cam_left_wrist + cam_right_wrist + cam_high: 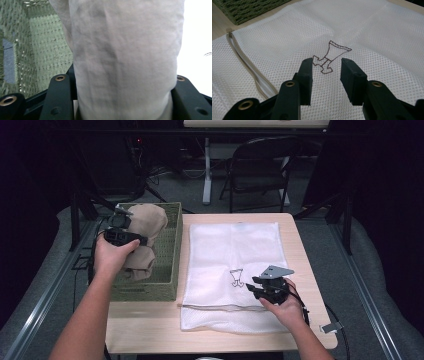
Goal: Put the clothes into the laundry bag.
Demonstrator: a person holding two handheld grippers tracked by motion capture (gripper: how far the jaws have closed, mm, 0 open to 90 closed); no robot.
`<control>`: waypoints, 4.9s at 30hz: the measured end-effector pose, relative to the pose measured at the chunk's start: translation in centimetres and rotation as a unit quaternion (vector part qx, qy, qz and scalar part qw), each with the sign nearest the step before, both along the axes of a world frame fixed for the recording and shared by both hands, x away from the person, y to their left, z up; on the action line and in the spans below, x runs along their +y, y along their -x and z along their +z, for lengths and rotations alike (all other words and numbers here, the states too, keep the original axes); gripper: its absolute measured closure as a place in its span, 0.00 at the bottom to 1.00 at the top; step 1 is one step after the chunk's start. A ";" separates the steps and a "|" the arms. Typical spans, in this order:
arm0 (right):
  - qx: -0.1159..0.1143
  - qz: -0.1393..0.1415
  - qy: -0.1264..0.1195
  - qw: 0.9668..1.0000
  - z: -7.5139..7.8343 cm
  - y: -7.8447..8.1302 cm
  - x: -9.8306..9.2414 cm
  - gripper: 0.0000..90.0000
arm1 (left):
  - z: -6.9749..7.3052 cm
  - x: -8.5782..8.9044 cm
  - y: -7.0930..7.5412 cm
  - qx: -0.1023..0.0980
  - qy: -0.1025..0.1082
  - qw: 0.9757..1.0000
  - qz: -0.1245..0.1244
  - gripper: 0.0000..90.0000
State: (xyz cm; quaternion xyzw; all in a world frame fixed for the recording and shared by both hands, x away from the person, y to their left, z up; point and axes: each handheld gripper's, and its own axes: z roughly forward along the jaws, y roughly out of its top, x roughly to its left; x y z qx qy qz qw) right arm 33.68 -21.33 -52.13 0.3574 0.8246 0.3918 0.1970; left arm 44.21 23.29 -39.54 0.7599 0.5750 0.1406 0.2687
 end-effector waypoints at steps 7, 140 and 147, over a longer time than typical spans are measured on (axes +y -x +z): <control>-0.012 -0.009 0.004 1.000 -0.1 0.4 -0.2 0.70 | 0.8 -0.8 0.9 -0.018 0.018 0.999 -0.022 0.52; -0.009 0.115 0.022 0.993 -0.5 0.7 3.5 0.99 | 2.5 -9.5 6.2 -0.070 0.120 0.974 -0.176 0.52; -0.013 0.112 0.021 0.993 0.0 0.1 3.1 0.99 | 2.5 -9.1 6.3 -0.069 0.126 0.974 -0.173 0.52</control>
